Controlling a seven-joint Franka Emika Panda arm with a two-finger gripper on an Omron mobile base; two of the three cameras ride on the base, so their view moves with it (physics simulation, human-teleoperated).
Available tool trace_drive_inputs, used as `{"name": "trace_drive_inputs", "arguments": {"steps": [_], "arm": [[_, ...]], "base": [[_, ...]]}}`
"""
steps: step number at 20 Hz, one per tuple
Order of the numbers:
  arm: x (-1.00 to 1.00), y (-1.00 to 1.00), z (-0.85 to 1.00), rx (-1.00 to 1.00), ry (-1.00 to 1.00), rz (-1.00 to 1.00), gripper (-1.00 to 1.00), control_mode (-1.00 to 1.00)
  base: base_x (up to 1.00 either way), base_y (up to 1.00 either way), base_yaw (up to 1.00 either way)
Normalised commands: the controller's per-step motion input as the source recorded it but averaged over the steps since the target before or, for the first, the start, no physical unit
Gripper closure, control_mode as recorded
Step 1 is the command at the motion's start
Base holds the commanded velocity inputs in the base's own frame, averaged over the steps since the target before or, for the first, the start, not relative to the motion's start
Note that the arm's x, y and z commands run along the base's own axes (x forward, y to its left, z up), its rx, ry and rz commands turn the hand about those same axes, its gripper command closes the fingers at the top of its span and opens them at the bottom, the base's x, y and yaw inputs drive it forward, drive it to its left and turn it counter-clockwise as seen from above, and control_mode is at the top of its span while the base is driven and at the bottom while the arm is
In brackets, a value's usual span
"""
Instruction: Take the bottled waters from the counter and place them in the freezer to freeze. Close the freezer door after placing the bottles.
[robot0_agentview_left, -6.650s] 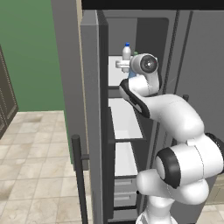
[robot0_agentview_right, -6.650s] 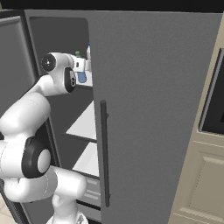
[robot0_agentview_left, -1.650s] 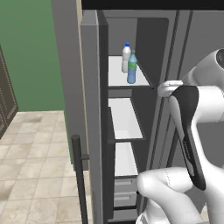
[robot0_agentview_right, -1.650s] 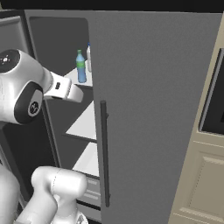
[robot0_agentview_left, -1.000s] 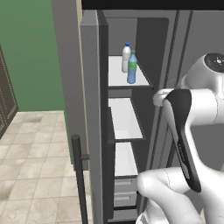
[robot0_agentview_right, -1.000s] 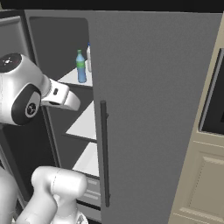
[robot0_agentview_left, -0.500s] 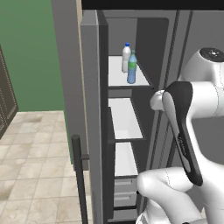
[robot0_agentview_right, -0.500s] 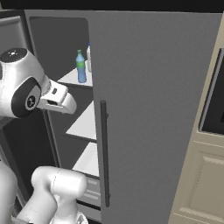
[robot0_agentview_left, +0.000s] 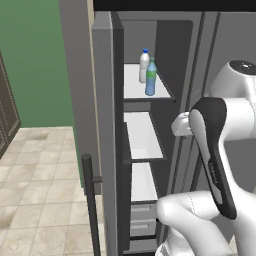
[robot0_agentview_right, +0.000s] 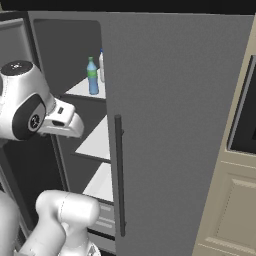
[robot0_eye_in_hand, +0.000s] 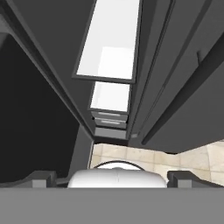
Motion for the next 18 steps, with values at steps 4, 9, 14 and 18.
{"name": "trace_drive_inputs", "arguments": {"steps": [4, 9, 14, 18], "arm": [[-0.2, 0.01, -0.37, -0.02, 0.0, 0.01, -1.0, -1.0], [-0.09, 0.0, -0.36, 0.0, 0.0, 0.0, -1.0, -1.0], [0.0, 0.0, -0.32, -0.01, 0.0, 0.0, -1.0, -1.0], [0.0, 0.0, -0.27, 0.0, 0.0, 0.0, -1.0, -1.0]], "base": [[0.0, 0.0, 0.0], [0.0, 0.0, 0.0], [0.0, 0.0, 0.0], [0.0, 0.0, 0.0]]}}
